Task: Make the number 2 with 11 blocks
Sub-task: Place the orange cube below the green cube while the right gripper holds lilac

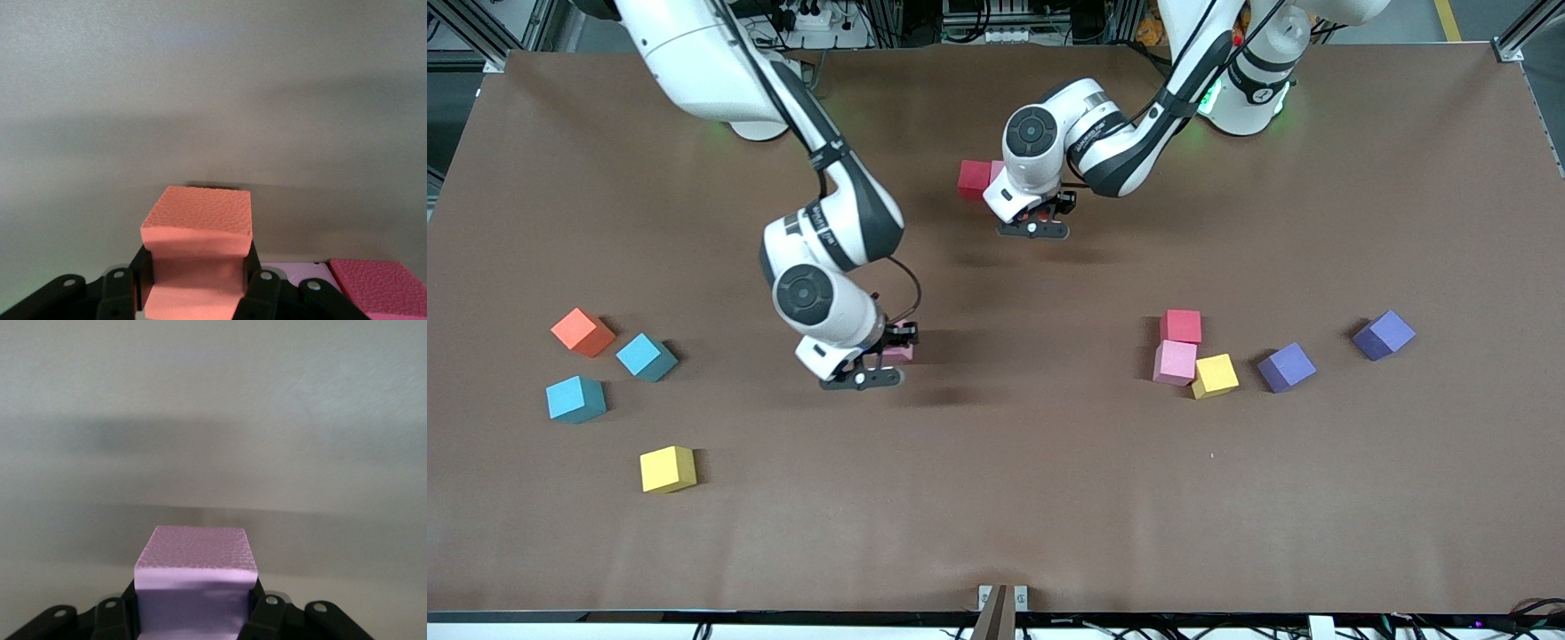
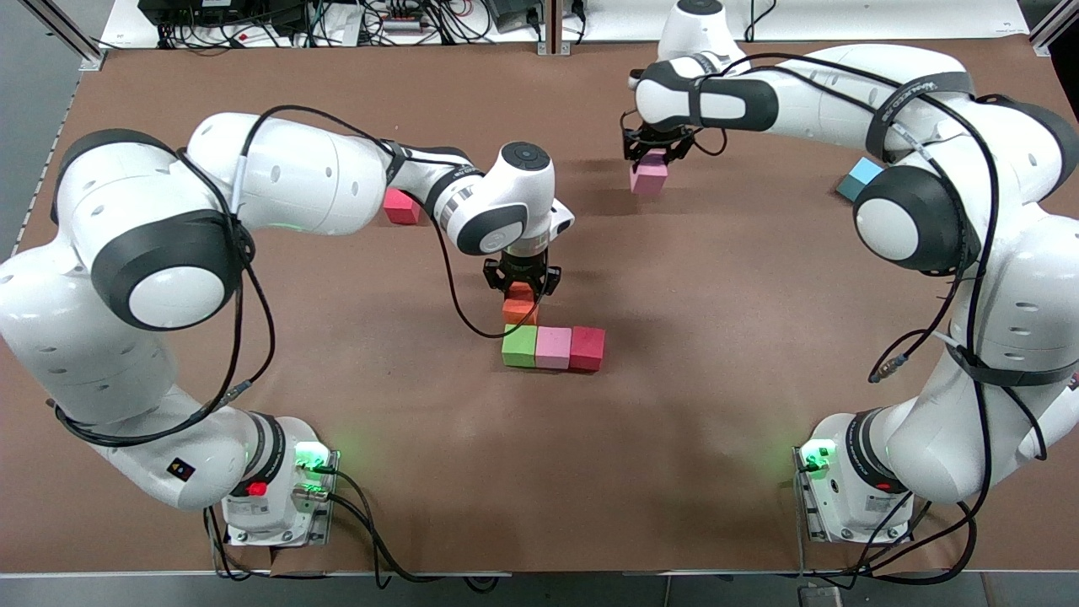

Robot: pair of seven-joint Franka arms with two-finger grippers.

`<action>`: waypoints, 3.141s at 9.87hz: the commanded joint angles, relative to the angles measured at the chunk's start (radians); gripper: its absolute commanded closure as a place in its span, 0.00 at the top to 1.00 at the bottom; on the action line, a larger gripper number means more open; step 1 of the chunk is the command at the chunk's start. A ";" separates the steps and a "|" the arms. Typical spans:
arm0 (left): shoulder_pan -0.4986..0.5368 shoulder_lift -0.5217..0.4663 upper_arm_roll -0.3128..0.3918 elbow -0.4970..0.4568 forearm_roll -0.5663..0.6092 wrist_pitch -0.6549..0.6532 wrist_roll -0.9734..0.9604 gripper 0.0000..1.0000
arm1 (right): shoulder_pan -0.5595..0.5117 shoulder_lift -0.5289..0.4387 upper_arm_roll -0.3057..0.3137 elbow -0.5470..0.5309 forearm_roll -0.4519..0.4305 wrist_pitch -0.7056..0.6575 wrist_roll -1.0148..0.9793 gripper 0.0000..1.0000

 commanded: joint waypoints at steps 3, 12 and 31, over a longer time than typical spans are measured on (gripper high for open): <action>-0.056 0.045 0.045 0.047 0.026 -0.010 -0.048 0.00 | 0.024 -0.025 -0.001 -0.035 0.015 0.014 0.061 0.19; -0.058 0.052 0.046 0.035 0.026 -0.015 -0.096 0.00 | 0.047 -0.028 -0.001 -0.041 0.015 0.018 0.095 0.19; 0.174 -0.173 0.095 0.084 0.049 -0.171 0.046 1.00 | 0.194 -0.023 -0.002 -0.041 0.015 0.078 0.294 0.19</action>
